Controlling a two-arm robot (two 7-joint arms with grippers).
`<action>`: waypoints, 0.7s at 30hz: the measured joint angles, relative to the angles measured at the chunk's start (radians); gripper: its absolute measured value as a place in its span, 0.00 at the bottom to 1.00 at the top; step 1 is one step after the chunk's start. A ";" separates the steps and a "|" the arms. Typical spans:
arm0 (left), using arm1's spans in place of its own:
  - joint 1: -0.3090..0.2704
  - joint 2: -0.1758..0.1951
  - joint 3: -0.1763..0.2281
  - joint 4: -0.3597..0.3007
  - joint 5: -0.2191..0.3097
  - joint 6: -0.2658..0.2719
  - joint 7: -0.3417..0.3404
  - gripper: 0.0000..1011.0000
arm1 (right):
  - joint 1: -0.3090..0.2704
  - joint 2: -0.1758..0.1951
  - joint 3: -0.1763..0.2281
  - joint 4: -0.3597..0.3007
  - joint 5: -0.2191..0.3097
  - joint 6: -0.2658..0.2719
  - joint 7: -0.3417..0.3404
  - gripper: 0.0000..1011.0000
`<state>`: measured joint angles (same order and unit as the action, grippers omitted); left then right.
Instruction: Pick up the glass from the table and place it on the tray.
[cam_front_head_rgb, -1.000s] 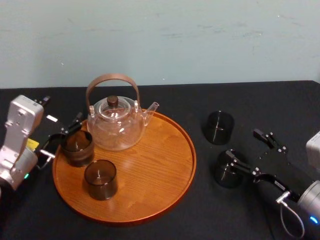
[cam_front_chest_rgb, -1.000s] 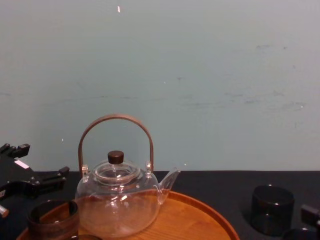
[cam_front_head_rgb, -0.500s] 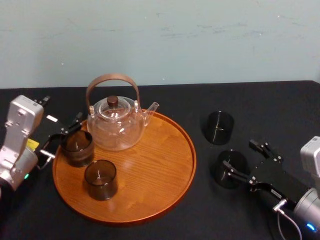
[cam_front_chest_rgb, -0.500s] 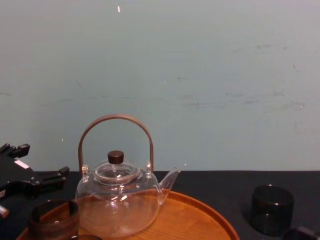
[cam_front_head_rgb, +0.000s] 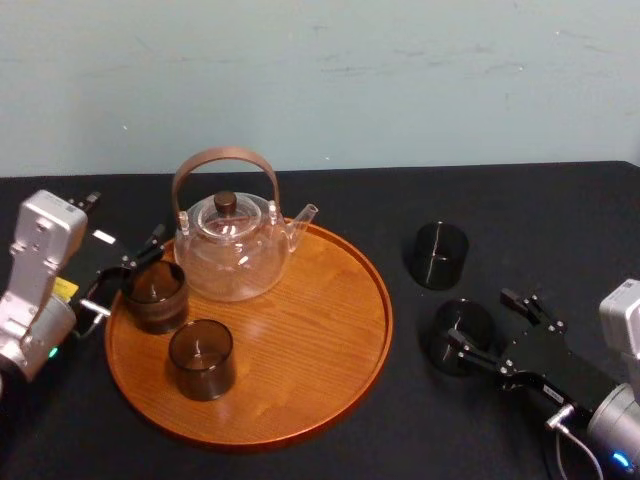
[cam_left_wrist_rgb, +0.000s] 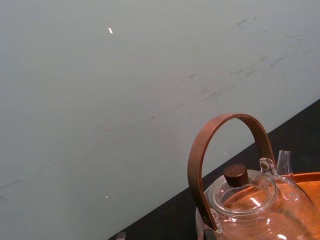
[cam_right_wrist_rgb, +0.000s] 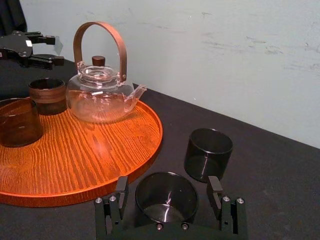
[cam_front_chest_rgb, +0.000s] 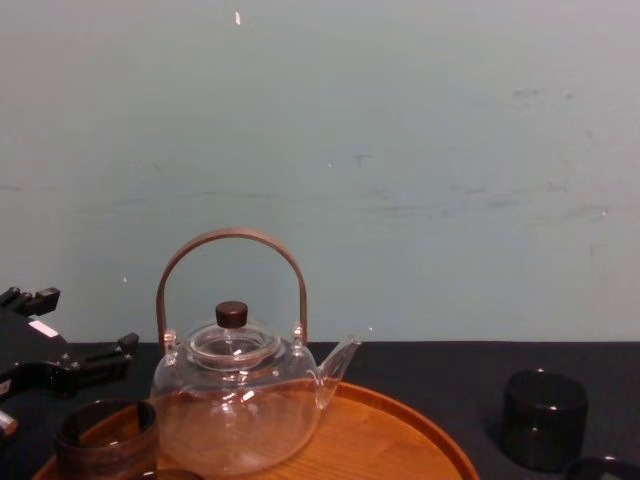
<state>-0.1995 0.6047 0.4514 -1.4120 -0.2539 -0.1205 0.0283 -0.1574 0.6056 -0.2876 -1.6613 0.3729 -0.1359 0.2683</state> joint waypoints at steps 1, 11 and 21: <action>0.000 0.000 0.000 0.000 0.000 0.000 0.000 0.99 | -0.001 -0.002 0.002 0.001 -0.001 0.000 0.001 0.99; 0.000 0.000 0.000 0.000 0.000 0.000 0.000 0.99 | -0.009 -0.024 0.018 0.013 -0.013 0.008 0.018 0.99; 0.000 0.000 0.000 0.000 0.000 0.000 0.000 0.99 | -0.006 -0.054 0.029 0.043 -0.023 0.015 0.047 0.99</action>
<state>-0.1996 0.6047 0.4514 -1.4119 -0.2539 -0.1205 0.0283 -0.1639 0.5514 -0.2586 -1.6183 0.3498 -0.1208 0.3152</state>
